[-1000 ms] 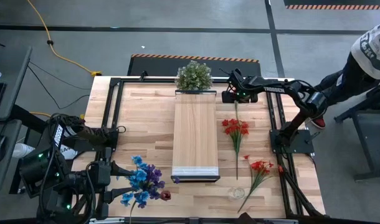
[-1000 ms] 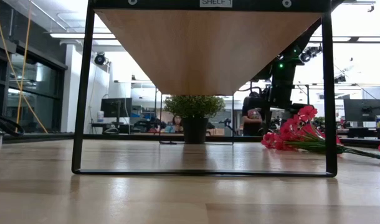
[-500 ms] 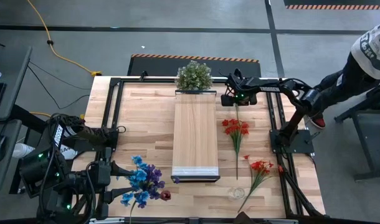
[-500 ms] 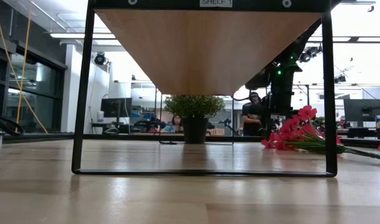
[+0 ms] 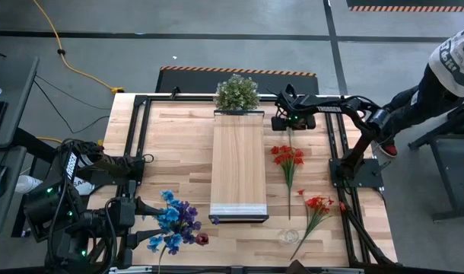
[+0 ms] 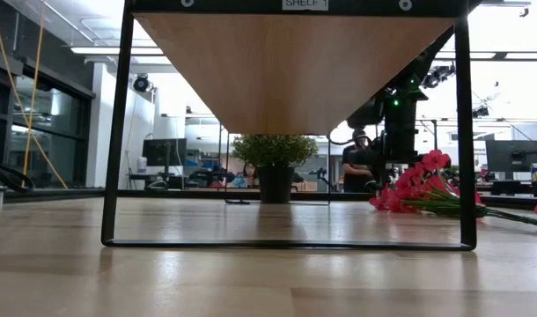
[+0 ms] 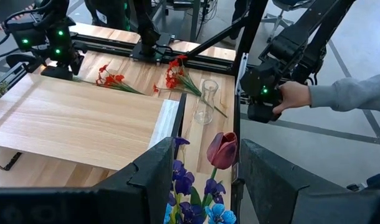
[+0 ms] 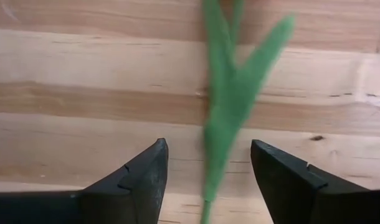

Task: Pick and place flowers into a vace then onto a shelf
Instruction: Put the orange tulip into the right transparent vase

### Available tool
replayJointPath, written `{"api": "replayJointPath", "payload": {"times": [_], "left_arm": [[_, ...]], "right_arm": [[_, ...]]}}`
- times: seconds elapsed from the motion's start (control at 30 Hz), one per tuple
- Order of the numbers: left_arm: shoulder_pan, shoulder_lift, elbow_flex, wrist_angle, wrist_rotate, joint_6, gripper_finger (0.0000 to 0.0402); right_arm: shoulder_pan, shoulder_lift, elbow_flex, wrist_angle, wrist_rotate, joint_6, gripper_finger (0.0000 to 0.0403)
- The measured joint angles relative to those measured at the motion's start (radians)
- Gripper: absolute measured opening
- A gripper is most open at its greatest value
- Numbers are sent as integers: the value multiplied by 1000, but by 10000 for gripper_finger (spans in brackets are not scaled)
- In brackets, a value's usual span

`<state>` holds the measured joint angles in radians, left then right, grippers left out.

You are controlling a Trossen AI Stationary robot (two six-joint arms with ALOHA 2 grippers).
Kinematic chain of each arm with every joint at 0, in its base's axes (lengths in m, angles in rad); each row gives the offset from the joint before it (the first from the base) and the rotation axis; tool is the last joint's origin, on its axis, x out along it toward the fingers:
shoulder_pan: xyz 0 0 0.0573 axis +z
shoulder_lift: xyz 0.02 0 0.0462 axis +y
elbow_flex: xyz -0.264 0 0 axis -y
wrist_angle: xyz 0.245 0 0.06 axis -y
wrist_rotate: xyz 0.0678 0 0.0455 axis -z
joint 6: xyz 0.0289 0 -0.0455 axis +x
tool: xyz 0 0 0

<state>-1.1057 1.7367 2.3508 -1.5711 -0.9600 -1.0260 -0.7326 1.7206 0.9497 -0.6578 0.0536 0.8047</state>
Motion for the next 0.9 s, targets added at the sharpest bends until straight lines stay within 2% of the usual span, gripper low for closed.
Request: {"api": "replayJointPath", "payload": {"times": [0.43,0.7,0.9], "left_arm": [[0,0,0,0,0,0,216],[0,0,0,0,-1,0,216],[0,0,0,0,-4,0,216]], "right_arm": [[0,4,0,-2,0,5,169],[16,66,6,0,-16,3,141],[24,50,4,3,-9,2,118]]}}
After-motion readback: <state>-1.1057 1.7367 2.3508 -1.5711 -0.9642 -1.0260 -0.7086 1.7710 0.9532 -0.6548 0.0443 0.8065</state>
